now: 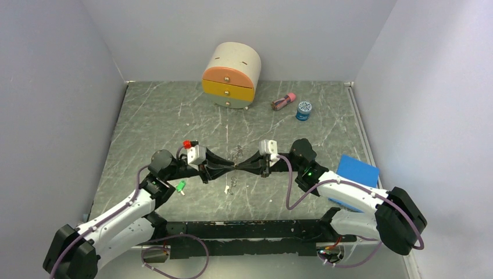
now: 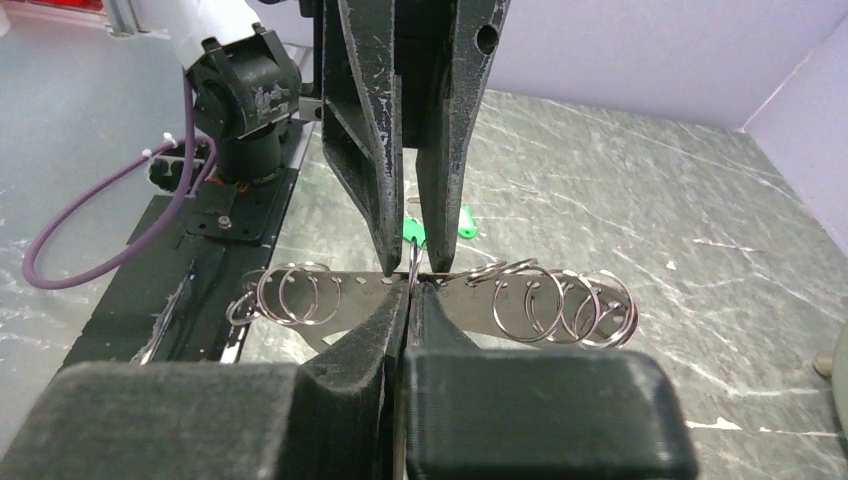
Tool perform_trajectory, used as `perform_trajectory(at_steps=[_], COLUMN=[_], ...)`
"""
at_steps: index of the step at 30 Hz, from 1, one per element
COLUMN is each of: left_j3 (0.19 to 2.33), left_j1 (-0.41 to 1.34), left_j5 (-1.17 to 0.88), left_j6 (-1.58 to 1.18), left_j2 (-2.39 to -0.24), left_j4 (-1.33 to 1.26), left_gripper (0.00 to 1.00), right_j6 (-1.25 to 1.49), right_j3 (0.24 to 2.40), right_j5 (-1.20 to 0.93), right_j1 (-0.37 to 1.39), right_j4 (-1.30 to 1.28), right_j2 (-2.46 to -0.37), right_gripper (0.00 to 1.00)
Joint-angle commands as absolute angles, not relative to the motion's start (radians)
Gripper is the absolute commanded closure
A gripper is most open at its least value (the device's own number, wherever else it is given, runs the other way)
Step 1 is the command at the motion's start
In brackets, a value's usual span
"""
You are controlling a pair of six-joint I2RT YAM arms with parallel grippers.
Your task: Put the keys on the keyring
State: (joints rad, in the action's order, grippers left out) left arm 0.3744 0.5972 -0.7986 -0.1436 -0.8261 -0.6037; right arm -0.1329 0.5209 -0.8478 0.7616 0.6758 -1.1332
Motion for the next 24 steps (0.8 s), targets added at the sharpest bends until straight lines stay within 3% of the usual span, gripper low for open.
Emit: perform_trajectory(at_steps=[1,3,8,11,12,14,17,20,24], left_j3=[0.38,0.381,0.403,0.418,0.426,0.457,0.522,0.617,0.752], left_j1=[0.598,0.598,0.598,0.597,0.598,0.598,0.598,0.597,0.599], left_j5=[-0.83,-0.839,-0.856,-0.848,-0.843,-0.835,-0.796,-0.743,-0.684], left_j6=[-0.173,-0.177,-0.154,-0.143,-0.135,-0.095,-0.022,0.091,0.211], left_j2=[-0.858,-0.874,-0.882,-0.869,-0.864,-0.85,-0.832,-0.833,-0.871], left_j4=[-0.695,-0.711,-0.68,-0.634,-0.602,-0.502,-0.298,-0.055,0.242], left_gripper=[0.76,0.77,0.96,0.97,0.97,0.97,0.97,0.97,0.97], right_j6=[-0.123,-0.119,-0.124,-0.134,-0.137,-0.15,-0.16,-0.17,-0.182], right_j3=[0.558,0.558,0.554,0.562,0.565,0.569,0.562,0.551,0.556], right_j5=[-0.884,-0.884,-0.878,-0.859,-0.85,-0.825,-0.785,-0.746,-0.727], right_j1=[0.766,0.766,0.766,0.767,0.766,0.765,0.765,0.766,0.765], right_j4=[0.748,0.749,0.748,0.719,0.703,0.672,0.651,0.641,0.617], right_j2=[-1.124,-1.127,-1.128,-1.126,-1.126,-1.121,-1.103,-1.087,-1.088], right_gripper=[1.0,1.0,1.0,1.0,0.97,0.79,0.61,0.51,0.49])
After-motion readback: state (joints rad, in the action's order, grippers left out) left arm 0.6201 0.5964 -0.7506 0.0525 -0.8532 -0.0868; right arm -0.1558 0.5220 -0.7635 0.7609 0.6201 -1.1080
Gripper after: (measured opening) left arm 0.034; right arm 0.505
